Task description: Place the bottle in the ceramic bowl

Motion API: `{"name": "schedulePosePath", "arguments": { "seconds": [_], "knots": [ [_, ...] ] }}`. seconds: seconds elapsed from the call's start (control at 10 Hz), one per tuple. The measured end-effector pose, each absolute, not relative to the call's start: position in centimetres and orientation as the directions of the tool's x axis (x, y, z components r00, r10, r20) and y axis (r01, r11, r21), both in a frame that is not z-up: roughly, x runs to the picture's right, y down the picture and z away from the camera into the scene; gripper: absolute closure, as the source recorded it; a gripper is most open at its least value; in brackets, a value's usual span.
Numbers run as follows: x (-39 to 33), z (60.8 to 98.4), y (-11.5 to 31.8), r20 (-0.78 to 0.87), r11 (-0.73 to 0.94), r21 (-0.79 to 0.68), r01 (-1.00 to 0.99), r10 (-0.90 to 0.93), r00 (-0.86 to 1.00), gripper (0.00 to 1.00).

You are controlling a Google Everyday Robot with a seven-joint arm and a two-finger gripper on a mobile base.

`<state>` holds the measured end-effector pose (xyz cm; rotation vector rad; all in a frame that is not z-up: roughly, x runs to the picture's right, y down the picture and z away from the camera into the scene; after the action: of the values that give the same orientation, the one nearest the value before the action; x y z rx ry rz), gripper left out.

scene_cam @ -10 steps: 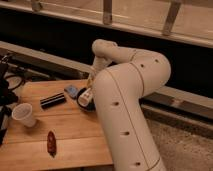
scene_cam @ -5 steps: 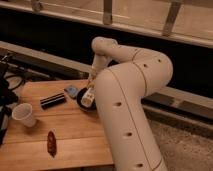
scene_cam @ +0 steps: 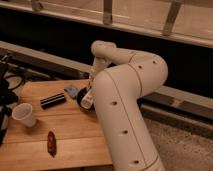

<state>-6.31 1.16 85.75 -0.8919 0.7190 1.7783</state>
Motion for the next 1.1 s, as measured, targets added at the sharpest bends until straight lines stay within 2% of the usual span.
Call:
{"name": "schedulePosePath", "arguments": {
  "seconds": [0.7, 1.1],
  "knots": [
    [-4.5, 84.4, -1.1, -0.766, -0.375, 0.079, -0.924, 0.57, -0.297, 1.0],
    [-0.8, 84.7, -1.9, -0.697, -0.523, 0.009, -0.852, 0.608, -0.381, 1.0]
  ]
}}
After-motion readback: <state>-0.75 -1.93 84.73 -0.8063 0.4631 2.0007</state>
